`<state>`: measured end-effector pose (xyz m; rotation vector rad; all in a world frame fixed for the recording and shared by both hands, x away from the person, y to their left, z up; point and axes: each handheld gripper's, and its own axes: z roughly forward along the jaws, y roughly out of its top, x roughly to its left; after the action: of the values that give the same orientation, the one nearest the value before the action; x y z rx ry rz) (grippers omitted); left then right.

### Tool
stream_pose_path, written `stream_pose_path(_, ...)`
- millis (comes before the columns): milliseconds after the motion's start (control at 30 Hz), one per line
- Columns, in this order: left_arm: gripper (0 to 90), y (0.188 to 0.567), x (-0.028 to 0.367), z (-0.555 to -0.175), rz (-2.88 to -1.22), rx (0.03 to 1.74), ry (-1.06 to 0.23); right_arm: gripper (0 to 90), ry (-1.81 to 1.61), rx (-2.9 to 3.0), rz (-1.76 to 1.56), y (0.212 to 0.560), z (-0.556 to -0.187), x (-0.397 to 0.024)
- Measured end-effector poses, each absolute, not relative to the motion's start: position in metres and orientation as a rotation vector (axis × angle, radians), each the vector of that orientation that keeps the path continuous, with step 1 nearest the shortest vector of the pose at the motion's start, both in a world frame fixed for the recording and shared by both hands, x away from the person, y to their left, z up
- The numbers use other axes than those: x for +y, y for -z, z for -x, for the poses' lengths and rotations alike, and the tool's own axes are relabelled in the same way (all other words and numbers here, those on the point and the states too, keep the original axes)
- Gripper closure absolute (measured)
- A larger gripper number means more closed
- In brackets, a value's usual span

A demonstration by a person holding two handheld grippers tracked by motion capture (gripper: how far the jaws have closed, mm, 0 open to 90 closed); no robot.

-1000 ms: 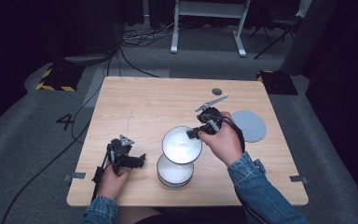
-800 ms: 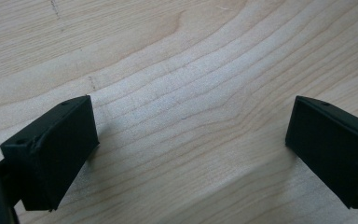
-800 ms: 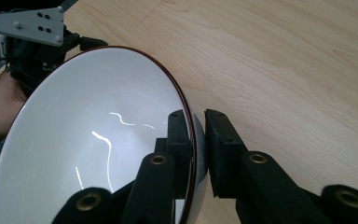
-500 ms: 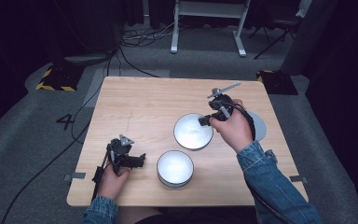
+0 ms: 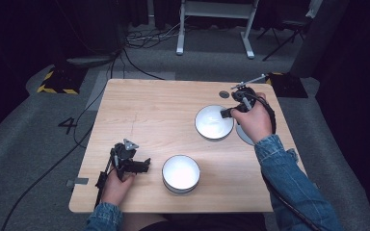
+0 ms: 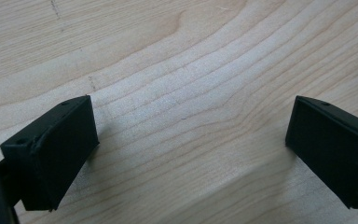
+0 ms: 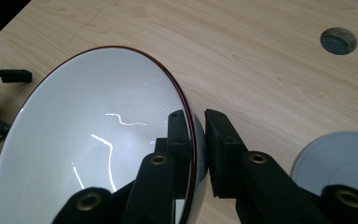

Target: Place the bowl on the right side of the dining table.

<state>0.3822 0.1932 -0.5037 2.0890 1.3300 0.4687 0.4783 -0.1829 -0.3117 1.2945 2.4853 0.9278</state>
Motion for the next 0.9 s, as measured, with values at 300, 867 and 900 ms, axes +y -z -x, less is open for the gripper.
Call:
stream_pose_path(300,2.3,0.504,0.193,-0.382,-2.090,1.329,-0.474,80.8,-0.926,2.431,-1.354,0.306,-0.490,-0.198)
stream_pose_path(867,2.3,0.503,0.193,-0.382,-2.091,1.332,-0.475,80.8,-0.884,2.303,-1.485,0.304,-0.514,-0.238)
stream_pose_path(900,2.3,0.504,0.193,-0.382,-2.091,1.332,-0.476,80.8,-0.878,2.291,-1.494,0.304,-0.516,-0.242)
